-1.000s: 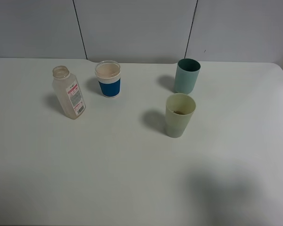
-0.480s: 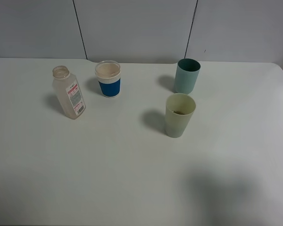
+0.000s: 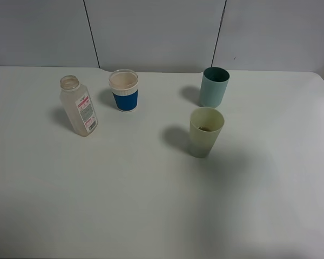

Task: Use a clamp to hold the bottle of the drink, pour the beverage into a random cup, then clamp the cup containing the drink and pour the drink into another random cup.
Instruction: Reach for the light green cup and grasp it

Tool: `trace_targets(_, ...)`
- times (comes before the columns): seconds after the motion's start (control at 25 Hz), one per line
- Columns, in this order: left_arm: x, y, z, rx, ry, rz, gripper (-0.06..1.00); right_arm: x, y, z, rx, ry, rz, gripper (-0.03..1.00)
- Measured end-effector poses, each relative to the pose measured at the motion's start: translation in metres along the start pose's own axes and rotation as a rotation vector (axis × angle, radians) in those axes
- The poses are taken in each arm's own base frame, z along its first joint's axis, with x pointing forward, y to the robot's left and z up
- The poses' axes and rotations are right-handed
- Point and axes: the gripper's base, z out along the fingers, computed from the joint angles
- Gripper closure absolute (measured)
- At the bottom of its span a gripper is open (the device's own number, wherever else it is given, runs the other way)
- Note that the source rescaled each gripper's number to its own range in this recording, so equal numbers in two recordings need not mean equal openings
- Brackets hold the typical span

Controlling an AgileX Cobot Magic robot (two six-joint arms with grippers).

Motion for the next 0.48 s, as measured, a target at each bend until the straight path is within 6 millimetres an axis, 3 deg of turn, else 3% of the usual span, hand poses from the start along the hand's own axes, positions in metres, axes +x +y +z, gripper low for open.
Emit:
trace_targets(0.24,0.0,0.0,0.0,0.0,0.0,0.0,-0.06,-0.027,0.009,0.046,-0.053,-0.06,-0.048,-0.03)
trace_targets(0.32,0.0,0.0,0.0,0.0,0.0,0.0,-0.06,-0.033,0.023,0.069,-0.13,-0.075,-0.084,-0.03)
trace_targets(0.48,0.0,0.0,0.0,0.0,0.0,0.0,-0.06,-0.033,0.045,0.084,-0.228,-0.061,-0.148,-0.03)
